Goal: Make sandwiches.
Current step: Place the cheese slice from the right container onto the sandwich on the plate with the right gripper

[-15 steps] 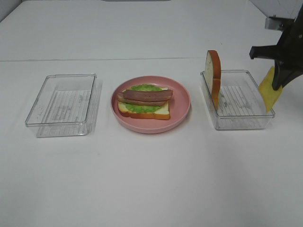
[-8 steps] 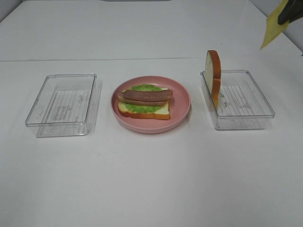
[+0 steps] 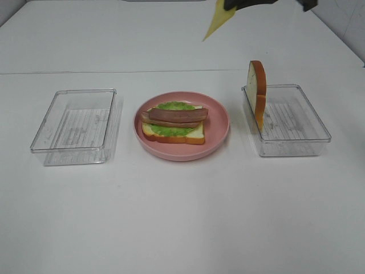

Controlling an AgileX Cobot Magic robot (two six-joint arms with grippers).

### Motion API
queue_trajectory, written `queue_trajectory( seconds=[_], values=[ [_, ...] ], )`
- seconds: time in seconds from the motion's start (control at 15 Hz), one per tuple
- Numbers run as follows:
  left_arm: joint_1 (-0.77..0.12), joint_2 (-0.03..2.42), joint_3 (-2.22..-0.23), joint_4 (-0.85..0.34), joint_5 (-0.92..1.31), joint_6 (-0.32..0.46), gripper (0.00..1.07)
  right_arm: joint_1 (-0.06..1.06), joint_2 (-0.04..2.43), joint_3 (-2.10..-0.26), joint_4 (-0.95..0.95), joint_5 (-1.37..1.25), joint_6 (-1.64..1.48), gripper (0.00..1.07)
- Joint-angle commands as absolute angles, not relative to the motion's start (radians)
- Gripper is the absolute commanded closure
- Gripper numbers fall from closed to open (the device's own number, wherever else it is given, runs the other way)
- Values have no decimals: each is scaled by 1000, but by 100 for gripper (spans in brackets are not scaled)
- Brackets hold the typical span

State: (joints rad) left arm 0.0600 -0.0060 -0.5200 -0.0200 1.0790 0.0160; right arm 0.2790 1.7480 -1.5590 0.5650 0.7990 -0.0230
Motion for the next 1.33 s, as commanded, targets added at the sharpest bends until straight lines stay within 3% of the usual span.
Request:
queue_trajectory(
  seconds=[0.07,0.33,0.6,1.07,1.33],
  values=[
    [64,-20,-517,-17,1075,14,9,332,1805,-1562,664,762,-85,107],
    [64,-20,-517,-17,1075,14,9,386,1969,-1562,865,734,-218,107],
    [64,-20,-517,-16,1075,14,9,386,2107,-1562,937,701,-244,107],
    [64,-20,-517,-16,1075,14,9,386,2269,-1667,980,798,-281,107],
    [64,-20,-517,-16,1075,14,9,380,2282,-1677,845,799,-248,107]
  ],
)
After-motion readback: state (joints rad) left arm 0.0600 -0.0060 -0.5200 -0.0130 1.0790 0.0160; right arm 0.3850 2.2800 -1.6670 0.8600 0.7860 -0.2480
